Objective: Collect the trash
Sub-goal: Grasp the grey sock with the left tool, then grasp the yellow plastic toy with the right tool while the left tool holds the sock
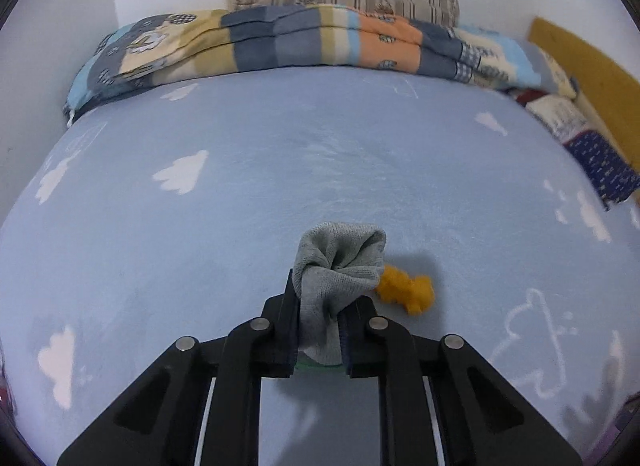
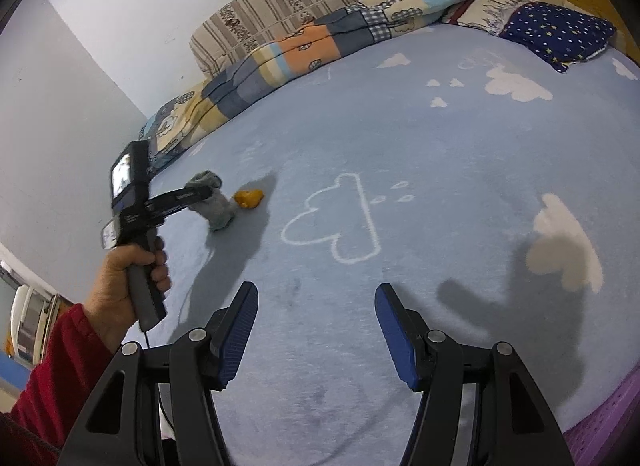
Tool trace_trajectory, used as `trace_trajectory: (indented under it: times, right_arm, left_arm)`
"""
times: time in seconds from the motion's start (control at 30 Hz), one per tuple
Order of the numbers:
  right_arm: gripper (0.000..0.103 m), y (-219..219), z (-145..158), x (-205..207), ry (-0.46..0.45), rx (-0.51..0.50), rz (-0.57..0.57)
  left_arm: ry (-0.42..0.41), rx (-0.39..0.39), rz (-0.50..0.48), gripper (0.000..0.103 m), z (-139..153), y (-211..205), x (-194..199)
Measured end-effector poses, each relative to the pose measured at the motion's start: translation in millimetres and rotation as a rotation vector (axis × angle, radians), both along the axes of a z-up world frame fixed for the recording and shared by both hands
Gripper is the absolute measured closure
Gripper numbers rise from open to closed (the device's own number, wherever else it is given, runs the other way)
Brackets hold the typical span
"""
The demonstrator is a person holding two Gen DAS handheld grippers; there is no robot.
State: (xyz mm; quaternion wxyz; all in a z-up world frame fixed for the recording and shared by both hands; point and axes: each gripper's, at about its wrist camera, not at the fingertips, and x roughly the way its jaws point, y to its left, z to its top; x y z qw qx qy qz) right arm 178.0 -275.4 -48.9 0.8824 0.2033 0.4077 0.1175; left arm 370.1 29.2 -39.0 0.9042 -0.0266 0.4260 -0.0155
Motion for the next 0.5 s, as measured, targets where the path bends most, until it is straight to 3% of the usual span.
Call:
trace_trajectory:
  times: [0.13, 0.3, 0.5]
  right_arm:
    - [0.039, 13.1, 3.9, 13.2, -0.007, -0.011, 0.059]
    - [0.039, 60.0, 7.5, 65.7, -0.011, -0.086, 0.249]
    - [0.039, 119.2, -8.4, 133.8, -0.014, -0.184, 0.409]
  left_arm:
    - [0.004, -0.096, 0.047, 0.088, 34.0, 24.6, -52.4]
    - [0.013, -0.245, 0.084, 0.088, 50.2, 34.7, -113.3]
    - [0.001, -0.184, 0.113, 0.088, 23.7, 38.2, -125.3]
